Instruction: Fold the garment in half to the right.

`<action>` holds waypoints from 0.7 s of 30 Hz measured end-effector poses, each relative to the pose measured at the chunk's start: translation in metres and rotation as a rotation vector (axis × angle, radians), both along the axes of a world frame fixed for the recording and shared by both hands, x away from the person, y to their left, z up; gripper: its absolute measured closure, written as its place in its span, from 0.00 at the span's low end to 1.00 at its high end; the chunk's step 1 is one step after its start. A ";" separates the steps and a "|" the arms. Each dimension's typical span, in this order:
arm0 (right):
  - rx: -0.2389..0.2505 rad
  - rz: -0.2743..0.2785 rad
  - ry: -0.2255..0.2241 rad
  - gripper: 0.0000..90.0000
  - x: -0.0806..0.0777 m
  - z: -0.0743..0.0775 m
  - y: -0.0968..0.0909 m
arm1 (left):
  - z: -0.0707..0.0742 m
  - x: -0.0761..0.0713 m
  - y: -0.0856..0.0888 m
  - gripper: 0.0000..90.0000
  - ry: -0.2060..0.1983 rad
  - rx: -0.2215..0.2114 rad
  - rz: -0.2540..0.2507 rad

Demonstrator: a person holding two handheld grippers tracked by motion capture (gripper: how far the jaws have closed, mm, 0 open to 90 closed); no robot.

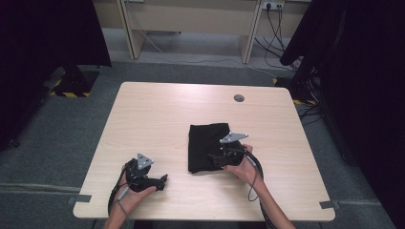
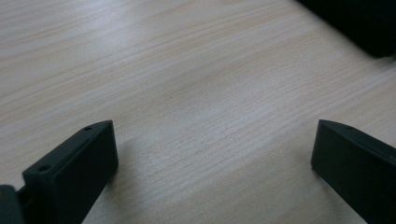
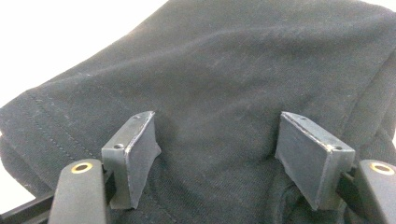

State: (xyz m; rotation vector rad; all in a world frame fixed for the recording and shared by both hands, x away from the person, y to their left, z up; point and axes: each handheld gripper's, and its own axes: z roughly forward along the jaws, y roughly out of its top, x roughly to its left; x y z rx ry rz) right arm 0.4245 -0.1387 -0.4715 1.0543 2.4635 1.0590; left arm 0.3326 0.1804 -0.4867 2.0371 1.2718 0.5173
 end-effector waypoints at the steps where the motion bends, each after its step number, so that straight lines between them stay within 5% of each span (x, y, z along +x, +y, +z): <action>1: 0.001 0.005 0.002 0.33 0.000 0.001 0.000 | 0.000 0.000 0.000 0.00 0.000 0.000 0.000; 7: 0.069 0.024 0.013 0.31 -0.001 0.012 -0.012 | 0.000 0.000 0.000 0.00 0.000 0.000 0.000; 21: 0.085 0.039 -0.020 0.29 -0.018 0.024 -0.032 | 0.000 0.000 0.000 0.00 0.000 0.000 0.001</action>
